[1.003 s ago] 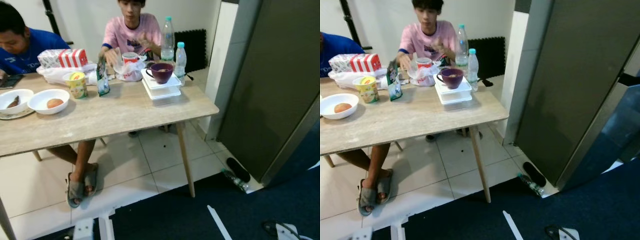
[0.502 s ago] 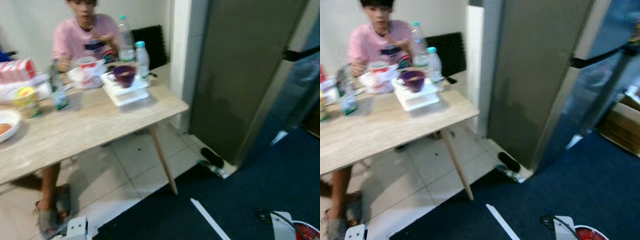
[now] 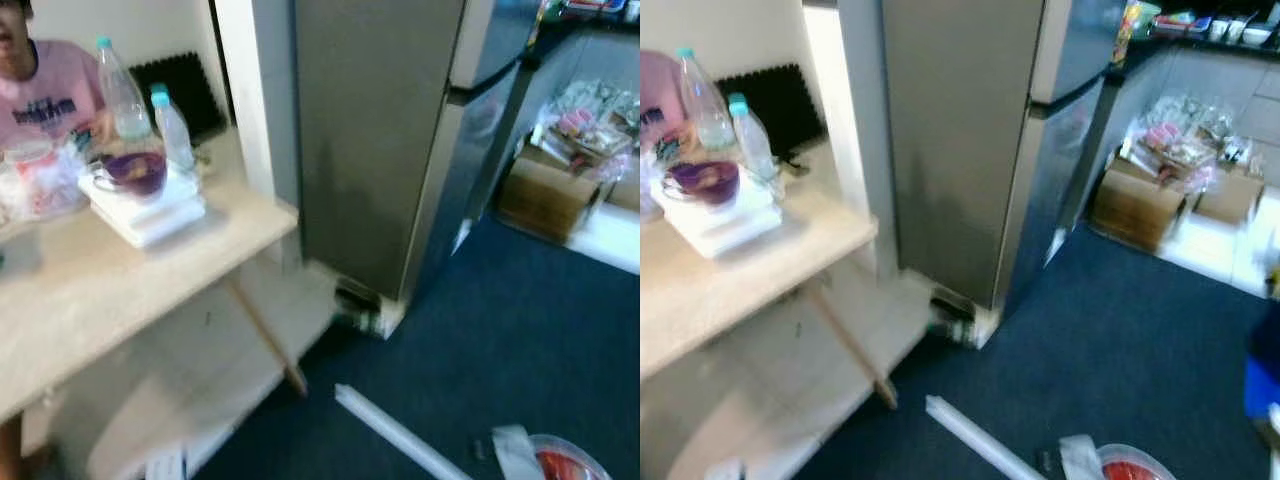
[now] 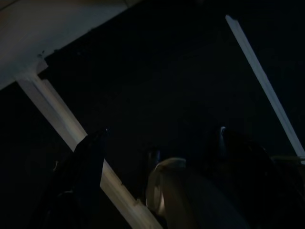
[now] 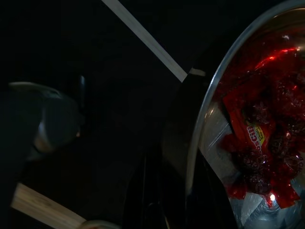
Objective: Restocking fridge
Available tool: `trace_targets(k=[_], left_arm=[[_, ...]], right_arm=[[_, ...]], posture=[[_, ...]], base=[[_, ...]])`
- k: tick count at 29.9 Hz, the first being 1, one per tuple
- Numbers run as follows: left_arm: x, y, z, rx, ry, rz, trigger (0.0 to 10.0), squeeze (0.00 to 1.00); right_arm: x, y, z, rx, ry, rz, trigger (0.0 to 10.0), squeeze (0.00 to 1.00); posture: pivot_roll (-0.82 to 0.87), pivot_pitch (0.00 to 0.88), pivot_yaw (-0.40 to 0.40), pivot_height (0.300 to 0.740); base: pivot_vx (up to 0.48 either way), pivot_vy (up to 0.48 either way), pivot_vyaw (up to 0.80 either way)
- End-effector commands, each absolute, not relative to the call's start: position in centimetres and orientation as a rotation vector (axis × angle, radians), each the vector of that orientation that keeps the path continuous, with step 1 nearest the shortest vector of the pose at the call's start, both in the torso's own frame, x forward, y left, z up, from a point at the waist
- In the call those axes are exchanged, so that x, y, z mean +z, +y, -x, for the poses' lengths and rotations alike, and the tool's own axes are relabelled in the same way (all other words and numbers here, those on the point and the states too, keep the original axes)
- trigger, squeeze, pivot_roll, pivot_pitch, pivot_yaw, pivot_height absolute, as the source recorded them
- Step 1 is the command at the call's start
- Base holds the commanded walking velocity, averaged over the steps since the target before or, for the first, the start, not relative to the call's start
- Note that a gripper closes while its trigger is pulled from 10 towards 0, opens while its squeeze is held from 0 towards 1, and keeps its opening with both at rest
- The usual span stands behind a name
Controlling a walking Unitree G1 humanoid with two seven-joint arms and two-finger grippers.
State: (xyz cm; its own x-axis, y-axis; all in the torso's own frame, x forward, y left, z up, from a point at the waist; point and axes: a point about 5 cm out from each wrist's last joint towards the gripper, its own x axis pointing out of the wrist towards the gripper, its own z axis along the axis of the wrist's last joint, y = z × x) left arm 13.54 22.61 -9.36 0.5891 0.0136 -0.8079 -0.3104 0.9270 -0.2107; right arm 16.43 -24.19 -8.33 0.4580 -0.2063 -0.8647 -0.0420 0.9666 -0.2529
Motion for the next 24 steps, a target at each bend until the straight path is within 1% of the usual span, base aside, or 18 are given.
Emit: trace_targets(k=[1, 4, 8, 9, 10, 13, 19, 24], left_arm=[[-9.2, 22.9, -13.9, 0.205, 0.912, 0.348, 10.0, 0.00], [-9.0, 23.2, -14.1, 0.199, 0.908, 0.336, 10.0, 0.00], [-9.0, 23.3, -14.0, 0.200, 0.911, 0.329, 10.0, 0.00], [-9.1, 23.3, -13.8, 0.203, 0.913, 0.330, 10.0, 0.00], [-9.2, 23.1, -13.6, 0.208, 0.918, 0.333, 10.0, 0.00], [-9.4, 22.8, -13.4, 0.205, 0.927, 0.337, 10.0, 0.00], [-9.6, 22.0, -13.4, 0.200, 0.929, 0.359, 10.0, 0.00], [-9.5, 21.9, -13.6, 0.157, 0.941, 0.322, 10.0, 0.00]], right_arm=[[-7.9, -24.4, -17.3, -0.120, 1.058, 0.232, 10.0, 0.00], [-7.8, -23.8, -17.7, -0.053, 1.045, 0.265, 10.0, 0.00], [-7.7, -23.6, -18.1, -0.008, 1.035, 0.300, 10.0, 0.00], [-7.7, -23.6, -18.2, -0.005, 1.036, 0.301, 10.0, 0.00], [-7.8, -23.5, -17.9, 0.008, 1.044, 0.313, 10.0, 0.00], [-8.0, -23.4, -17.4, 0.018, 1.062, 0.319, 10.0, 0.00], [-8.7, -23.5, -15.9, 0.020, 1.100, 0.310, 10.0, 0.00], [-8.9, -23.4, -15.5, 0.016, 1.110, 0.317, 10.0, 0.00]], posture=[[0.02, 0.017, 0.004, 0.740], [0.01, 0.000, 0.001, 0.740], [0.00, 0.000, 0.007, 0.740], [-0.01, 0.010, 0.006, 0.740], [-0.01, 0.022, 0.014, 0.740], [-0.01, 0.000, 0.006, 0.740], [-0.02, 0.004, 0.021, 0.740], [-0.01, 0.001, 0.035, 0.740]], base=[[0.000, 0.000, 0.00], [0.000, 0.000, 0.00], [0.000, 0.000, 0.00], [0.000, 0.000, 0.51], [0.000, 0.000, 0.79], [0.000, 0.000, 0.79], [0.000, 0.000, 0.79], [0.000, 0.000, 0.79]])
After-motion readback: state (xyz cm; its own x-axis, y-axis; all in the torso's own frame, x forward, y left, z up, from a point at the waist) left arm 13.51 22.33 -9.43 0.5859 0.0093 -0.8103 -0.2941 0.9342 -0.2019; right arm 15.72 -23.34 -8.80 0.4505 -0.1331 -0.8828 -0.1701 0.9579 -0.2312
